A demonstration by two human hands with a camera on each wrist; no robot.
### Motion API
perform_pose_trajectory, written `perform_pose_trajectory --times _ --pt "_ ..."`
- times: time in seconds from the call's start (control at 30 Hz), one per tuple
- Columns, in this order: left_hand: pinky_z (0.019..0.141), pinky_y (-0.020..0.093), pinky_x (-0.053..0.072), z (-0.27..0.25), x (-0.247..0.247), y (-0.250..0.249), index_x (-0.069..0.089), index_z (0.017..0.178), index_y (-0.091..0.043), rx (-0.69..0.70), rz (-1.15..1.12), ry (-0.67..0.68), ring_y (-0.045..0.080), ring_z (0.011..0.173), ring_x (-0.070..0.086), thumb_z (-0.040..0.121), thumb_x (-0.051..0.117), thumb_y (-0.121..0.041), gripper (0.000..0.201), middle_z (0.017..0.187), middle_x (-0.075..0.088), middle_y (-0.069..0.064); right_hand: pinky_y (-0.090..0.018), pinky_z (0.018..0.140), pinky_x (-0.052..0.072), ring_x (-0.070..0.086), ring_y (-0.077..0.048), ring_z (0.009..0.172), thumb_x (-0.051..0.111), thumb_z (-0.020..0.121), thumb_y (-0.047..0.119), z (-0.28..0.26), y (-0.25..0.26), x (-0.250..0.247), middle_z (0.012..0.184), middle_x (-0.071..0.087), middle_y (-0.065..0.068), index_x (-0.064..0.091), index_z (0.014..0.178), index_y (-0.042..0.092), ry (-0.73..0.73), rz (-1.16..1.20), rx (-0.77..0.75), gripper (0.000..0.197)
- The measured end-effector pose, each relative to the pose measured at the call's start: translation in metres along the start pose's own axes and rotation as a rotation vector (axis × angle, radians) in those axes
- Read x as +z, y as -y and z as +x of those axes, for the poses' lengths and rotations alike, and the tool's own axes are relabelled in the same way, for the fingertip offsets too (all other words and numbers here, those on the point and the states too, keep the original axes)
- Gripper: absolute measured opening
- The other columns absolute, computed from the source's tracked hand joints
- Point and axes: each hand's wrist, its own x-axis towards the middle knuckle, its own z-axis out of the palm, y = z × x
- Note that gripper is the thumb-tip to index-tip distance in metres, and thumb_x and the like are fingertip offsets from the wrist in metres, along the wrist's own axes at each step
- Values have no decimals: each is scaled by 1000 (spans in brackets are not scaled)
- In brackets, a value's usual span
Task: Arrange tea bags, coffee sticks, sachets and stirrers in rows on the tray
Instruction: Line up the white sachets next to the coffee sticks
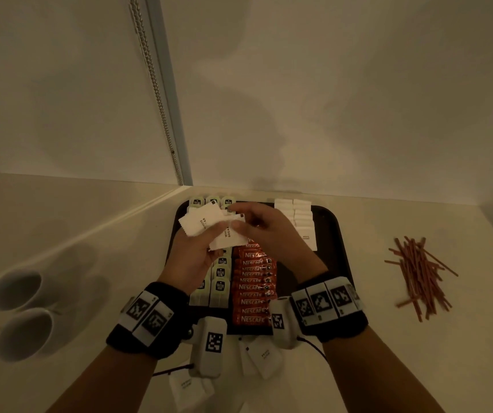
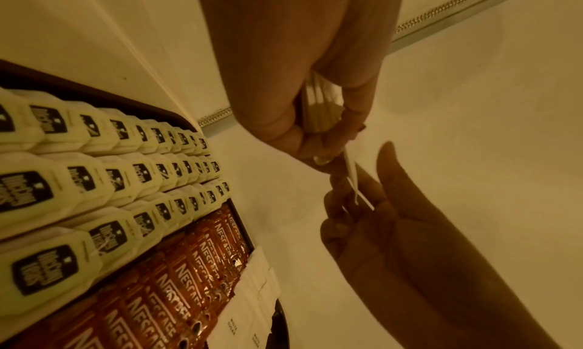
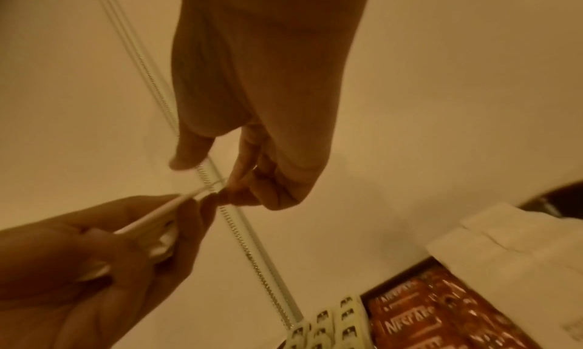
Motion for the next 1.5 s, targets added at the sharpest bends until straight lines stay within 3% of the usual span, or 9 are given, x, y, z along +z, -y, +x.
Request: perform_pose_trajectory --times 0.2,0.33,0.53,0.77,0.9,1.0,1.27,1.37,1.5 --pt "51 17 48 -1 -4 0 62 107 -19 68 21 23 13 79 63 86 59 4 31 94 69 1 -22 64 52 62 -11 69 58 91 10 -6 3 3 86 64 -7 58 93 10 -143 264 118 3" --pt "53 21 49 2 -8 -2 63 105 -20 89 101 -7 18 84 65 83 65 1 30 94 72 1 -37 78 56 67 -27 85 62 88 11 -15 -1 8 97 66 -22 53 105 -2 -81 276 140 23" --pt "49 21 49 0 -10 -3 64 103 -21 140 260 -1 19 83 67 80 69 -2 30 95 71 4 -32 79 57 67 -23 91 60 89 10 -20 -5 9 101 66 -12 59 101 4 -147 400 207 14" --pt "57 22 56 -1 -5 0 57 115 -10 -57 -72 8 28 89 68 93 48 -1 25 112 65 15 -30 78 57 66 -20 92 57 89 7 -25 -30 -12 99 66 -5 60 93 11 -231 453 230 7" --pt "73 32 60 -3 -13 2 45 135 -5 -163 -326 -15 34 87 69 95 40 -8 41 128 55 24 -26 74 54 64 -18 95 54 92 8 -30 -78 -50 104 64 -4 58 92 15 -437 275 340 8" --pt "70 35 60 -3 -15 5 47 133 -6 -187 -350 -18 34 88 68 96 39 -11 38 129 55 24 -41 88 53 62 -21 98 55 92 13 -33 -123 -74 108 65 -7 59 101 14 -540 -4 494 10" --pt "67 30 60 -3 -16 4 46 135 -8 -183 -344 0 33 85 71 95 41 -10 41 130 56 21 -44 95 47 58 -28 105 60 89 15 -35 -167 -91 115 62 -12 61 113 7 -512 -302 676 25" --pt "70 32 60 -1 -21 4 44 137 -6 -215 -400 2 37 91 69 81 59 -17 59 131 56 23 -43 94 48 58 -27 104 61 89 16 -30 -169 -89 114 63 -12 62 111 8 -486 -327 664 24" --pt "68 33 60 0 -25 4 54 124 -4 -205 -408 33 40 91 68 37 90 -23 96 115 64 24 -37 94 44 56 -28 108 62 88 16 -26 -171 -87 116 62 -12 62 111 7 -475 -399 680 25"
